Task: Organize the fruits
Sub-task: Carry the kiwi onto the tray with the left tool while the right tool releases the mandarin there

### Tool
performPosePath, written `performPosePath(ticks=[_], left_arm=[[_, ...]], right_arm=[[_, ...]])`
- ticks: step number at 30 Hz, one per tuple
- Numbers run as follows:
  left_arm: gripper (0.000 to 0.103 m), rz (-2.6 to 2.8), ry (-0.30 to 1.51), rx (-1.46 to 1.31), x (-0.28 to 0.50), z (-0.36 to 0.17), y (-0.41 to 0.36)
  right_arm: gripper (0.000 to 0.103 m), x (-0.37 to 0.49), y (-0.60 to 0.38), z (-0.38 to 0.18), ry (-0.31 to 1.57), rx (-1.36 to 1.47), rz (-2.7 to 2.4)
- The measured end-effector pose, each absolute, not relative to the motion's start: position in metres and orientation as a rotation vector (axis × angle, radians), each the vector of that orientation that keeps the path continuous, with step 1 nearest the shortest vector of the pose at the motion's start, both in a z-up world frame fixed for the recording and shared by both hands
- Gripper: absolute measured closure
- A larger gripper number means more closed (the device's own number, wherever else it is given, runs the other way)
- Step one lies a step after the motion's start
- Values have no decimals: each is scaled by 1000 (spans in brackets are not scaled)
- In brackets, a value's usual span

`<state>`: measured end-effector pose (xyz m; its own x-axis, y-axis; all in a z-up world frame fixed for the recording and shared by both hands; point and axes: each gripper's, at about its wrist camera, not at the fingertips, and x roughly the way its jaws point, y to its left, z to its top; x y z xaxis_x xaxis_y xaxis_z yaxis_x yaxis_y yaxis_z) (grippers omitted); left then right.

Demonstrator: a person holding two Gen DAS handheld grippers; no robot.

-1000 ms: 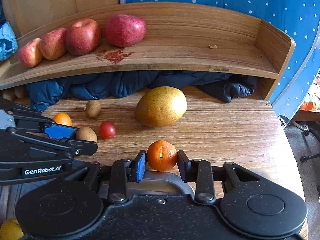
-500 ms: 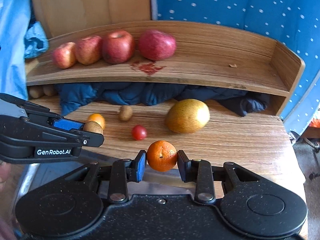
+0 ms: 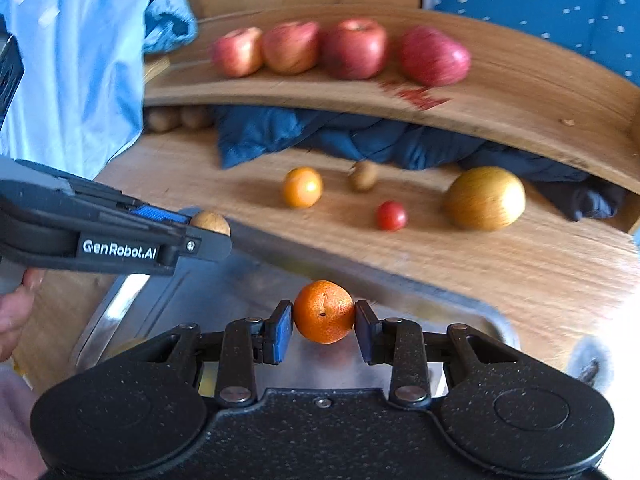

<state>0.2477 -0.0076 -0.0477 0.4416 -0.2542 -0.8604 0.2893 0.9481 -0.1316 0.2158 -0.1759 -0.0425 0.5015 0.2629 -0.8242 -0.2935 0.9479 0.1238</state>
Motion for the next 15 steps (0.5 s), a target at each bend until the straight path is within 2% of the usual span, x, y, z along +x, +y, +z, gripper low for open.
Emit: performPosePath(ticks=[15], left_arm=[[72,-285,1160,-24,230,-53,25]], right_arm=[[67,199,-151,-52,1047,-69,382]])
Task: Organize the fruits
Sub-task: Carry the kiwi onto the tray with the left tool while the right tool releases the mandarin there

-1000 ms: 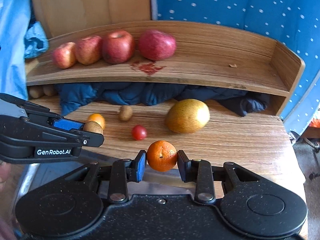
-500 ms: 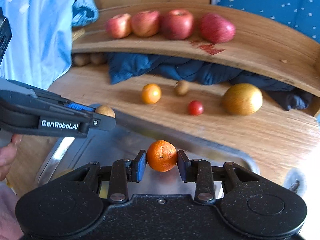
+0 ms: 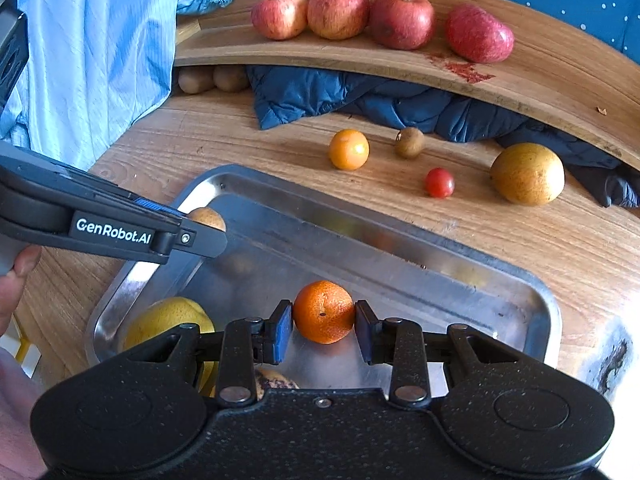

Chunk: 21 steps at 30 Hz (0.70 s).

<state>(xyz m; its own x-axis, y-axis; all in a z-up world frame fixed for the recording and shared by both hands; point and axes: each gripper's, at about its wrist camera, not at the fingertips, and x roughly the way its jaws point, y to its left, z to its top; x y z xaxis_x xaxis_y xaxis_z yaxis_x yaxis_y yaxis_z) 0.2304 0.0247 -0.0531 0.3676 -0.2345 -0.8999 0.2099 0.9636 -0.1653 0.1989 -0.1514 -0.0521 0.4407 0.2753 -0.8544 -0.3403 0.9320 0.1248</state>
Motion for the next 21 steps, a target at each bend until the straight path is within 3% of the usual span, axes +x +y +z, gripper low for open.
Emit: performPosePath(ticks=[13,18,21], left_arm=[[71,-256,1213,-42,223,-57,37],[54,-250,1200,-55,218,-49,42],[34,-226,1187,-49,211,-43,45]], right_arm=[[64,188,-148,-48,1032,-62,346],[50,179,-149,-43,1012,-65,324],[35,171,-150,-39,995,-71,309]])
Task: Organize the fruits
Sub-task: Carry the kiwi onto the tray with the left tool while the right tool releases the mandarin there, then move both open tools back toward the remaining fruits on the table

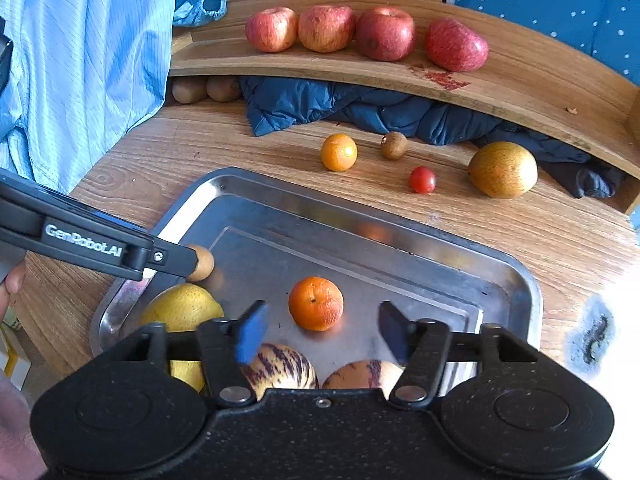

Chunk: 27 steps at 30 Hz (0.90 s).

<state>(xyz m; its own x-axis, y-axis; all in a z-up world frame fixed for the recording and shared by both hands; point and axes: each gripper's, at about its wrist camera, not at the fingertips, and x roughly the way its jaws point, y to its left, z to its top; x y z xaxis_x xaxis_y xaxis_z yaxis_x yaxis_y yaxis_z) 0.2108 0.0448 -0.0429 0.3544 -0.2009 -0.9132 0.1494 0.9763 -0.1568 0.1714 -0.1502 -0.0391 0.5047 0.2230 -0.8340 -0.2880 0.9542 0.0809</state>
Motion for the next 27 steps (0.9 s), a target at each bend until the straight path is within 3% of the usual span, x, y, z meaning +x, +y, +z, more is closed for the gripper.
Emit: performPosePath(ticks=[2,7,14,27], left_arm=[[17,-197,1175,-31,205,-38,46],[3,-154,1155,-34,188,-30,53],[1,-136,1161,-41,152,-31,57],[1,-165,1166,23,97,-32,32]], right_arm=[[26,164,-151,-36,982,-73,299],[9,144,-154,-30,949,-67,283],[1,107,-156,-26,908,-69,283],[1,55,-190,-25,855,-23,209]])
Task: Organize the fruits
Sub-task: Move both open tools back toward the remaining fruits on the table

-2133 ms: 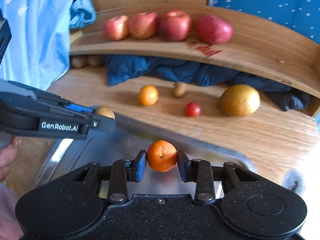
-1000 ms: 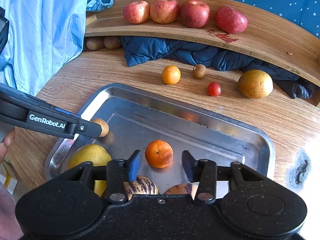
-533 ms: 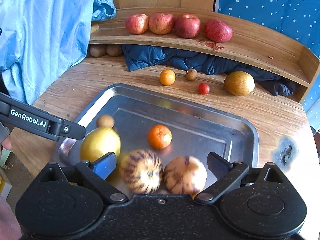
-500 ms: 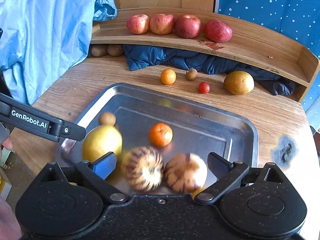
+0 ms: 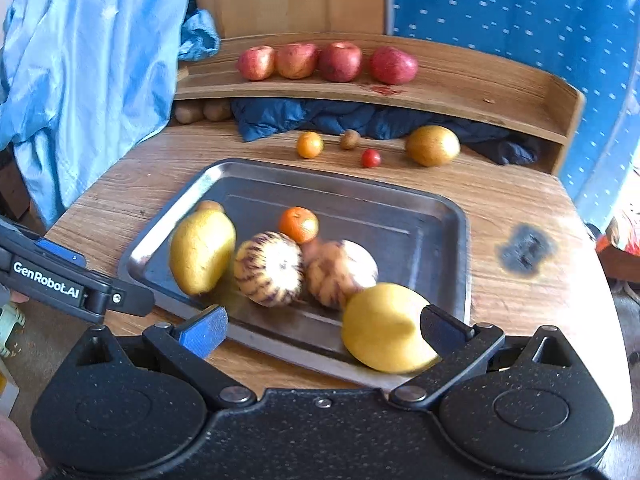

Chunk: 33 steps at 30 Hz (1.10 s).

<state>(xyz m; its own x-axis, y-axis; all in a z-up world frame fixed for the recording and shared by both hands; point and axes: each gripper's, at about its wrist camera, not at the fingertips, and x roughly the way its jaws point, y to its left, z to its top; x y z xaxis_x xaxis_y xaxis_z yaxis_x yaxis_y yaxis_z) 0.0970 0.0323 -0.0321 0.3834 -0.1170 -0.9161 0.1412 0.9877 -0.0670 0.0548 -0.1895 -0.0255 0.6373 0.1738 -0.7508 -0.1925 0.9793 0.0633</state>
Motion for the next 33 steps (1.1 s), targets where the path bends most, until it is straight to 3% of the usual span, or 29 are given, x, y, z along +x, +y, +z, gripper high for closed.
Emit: performPosePath(ticks=[14,33], left_arm=[[1,-197,1123,144,108,-22,-4],[1,-214,1065,174,188,-22,-14]], right_arm=[[1,71,-220,-25,856,27,137],[1,155,-224,-20,821,54,107]])
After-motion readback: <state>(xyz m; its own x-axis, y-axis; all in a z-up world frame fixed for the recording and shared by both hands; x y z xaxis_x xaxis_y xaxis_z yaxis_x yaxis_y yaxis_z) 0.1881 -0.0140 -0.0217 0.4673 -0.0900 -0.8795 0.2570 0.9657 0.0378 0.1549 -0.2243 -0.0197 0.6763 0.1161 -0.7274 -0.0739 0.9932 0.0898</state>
